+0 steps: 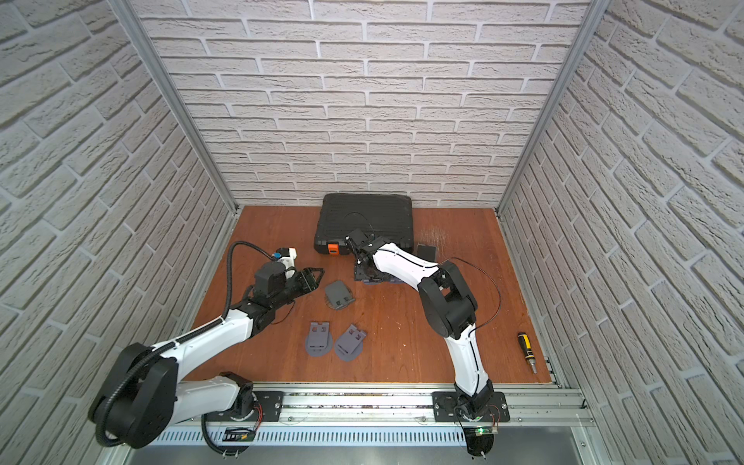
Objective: Open the phone stand
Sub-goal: Place the phone stand at the center of the board.
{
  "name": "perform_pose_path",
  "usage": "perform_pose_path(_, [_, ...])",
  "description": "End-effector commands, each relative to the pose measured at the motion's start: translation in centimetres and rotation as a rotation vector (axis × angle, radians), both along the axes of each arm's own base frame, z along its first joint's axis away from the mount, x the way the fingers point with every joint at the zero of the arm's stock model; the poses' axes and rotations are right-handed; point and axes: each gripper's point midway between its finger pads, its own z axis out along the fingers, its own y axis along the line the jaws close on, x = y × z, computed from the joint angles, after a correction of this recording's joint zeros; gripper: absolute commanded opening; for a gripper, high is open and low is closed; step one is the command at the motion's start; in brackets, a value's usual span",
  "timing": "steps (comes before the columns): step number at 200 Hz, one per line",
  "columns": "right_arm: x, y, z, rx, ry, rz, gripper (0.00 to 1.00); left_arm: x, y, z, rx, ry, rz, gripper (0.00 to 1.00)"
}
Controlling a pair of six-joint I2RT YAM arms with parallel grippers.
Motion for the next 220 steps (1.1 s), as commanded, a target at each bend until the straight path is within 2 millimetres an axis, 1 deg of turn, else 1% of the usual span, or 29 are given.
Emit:
perform_pose_path(1, [-0.7,0.3,2.7,0.025,-0.038,0.015,0.78,0.5,-0.1,0.8,-0.016,-0.037,-0.005,0.51])
perform_pose_path(20, [-1.7,0.0,3.2,0.017,-0.034,0.014,0.78,0.6,-0.2,0.9,-0.016,-0.041,-0.006,0.51])
perform_pose_path(28, [-2.2,-0.2,2.8,0.009,-0.023,0.011,0.79,0.7,-0.2,0.9,-0.018,-0.043,-0.006,0.51])
perform_pose_path(30, [-2.3,-0.2,3.7,0.022,-0.039,0.011,0.79,0.7,-0.2,0.9,-0.017,-0.043,-0.006,0.51])
perform_pose_path(34, [-2.5,-0.2,4.0,0.027,-0.044,0.011,0.79,0.7,-0.2,0.9,-0.016,-0.043,-0.006,0.51])
perform_pose_path(110, [-6.5,-1.2,6.1,0.039,-0.046,0.055,0.79,0.7,-0.2,1.2,-0.014,-0.055,-0.006,0.53])
perform_pose_path(143, [-8.4,-1.3,6.4,0.044,-0.036,0.083,0.79,0.7,0.1,1.5,-0.004,-0.064,0.001,0.54])
perform_pose_path(172, [-10.2,-1.1,6.5,0.053,0.008,0.099,0.79,0.4,0.4,1.8,0.009,-0.068,0.009,0.54])
perform_pose_path(190, [-11.8,-1.1,6.4,0.044,0.052,0.101,0.78,0.2,0.9,2.0,0.019,-0.073,0.024,0.54])
perform_pose_path(220, [-14.9,-0.2,5.8,0.038,0.134,0.118,0.76,-0.3,1.6,2.3,0.035,-0.084,0.047,0.54])
